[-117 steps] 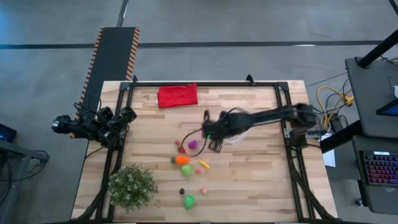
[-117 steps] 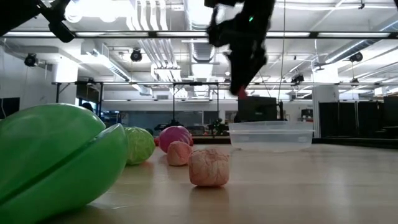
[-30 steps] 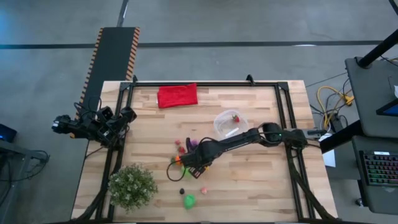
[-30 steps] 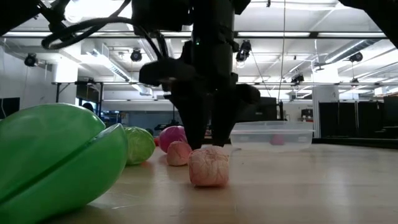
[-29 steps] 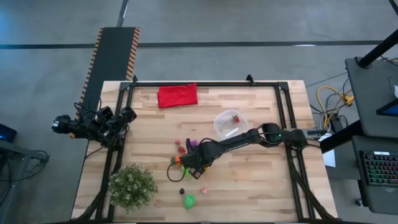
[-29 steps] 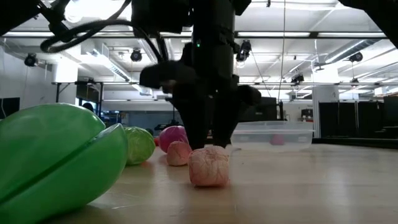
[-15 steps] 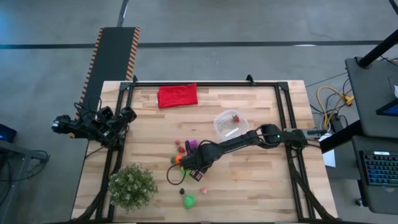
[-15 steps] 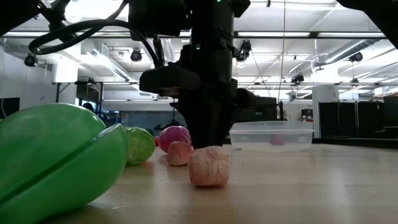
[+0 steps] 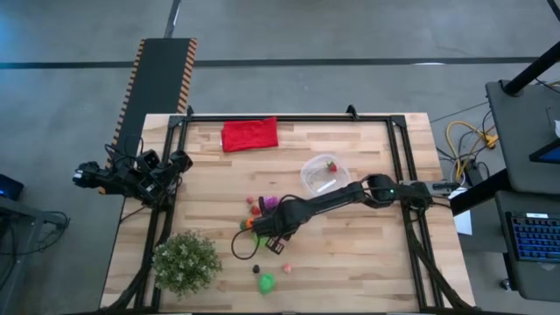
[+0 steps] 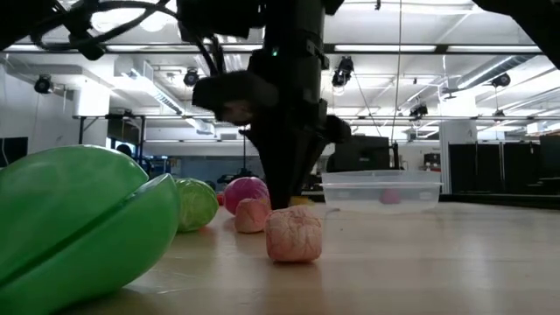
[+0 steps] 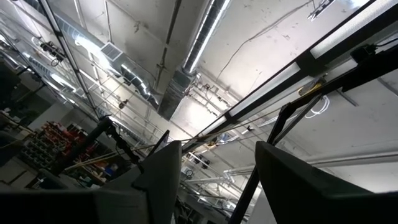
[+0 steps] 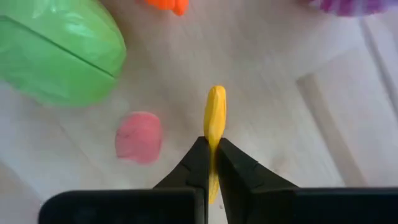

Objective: Pick and placing Produce into tupperware
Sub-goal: Put the yellow corn into the transparent container

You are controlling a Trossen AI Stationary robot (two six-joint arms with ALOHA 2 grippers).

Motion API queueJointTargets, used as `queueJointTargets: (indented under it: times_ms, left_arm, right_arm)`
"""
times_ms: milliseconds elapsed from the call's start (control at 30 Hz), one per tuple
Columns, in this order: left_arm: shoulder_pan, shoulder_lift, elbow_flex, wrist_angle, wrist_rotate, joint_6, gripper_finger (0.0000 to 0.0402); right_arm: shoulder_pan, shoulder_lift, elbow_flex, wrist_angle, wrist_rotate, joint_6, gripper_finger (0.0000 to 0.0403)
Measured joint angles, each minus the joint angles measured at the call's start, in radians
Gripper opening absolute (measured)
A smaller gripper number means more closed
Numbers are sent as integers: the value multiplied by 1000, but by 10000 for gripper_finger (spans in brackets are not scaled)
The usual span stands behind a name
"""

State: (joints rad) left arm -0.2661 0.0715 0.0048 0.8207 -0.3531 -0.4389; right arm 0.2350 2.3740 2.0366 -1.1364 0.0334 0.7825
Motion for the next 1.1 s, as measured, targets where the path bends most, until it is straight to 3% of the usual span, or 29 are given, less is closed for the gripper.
queueJointTargets:
  times_ms: [233,433,567,733,867,1100]
  left_arm:
    - [0,0,0,0,1,0,192]
    - [0,0,0,0,2,-1,192]
    - [0,0,0,0,4,0,192]
    - [0,0,0,0,5,0,192]
    - [0,0,0,0,4,5,192]
    - [0,0,0,1,-22,2,192]
  right_arm:
    - [-36,-109,40,-299,122,5,14]
    - [-117,-311,-89,-337,147,7,13]
    - [-218,-475,-308,-236,136,29,13]
    - [-346,-642,-616,-14,1,23,13]
    - [-405,-674,-761,24,-6,9,13]
    - [-463,-656,-889,137,-6,-47,13]
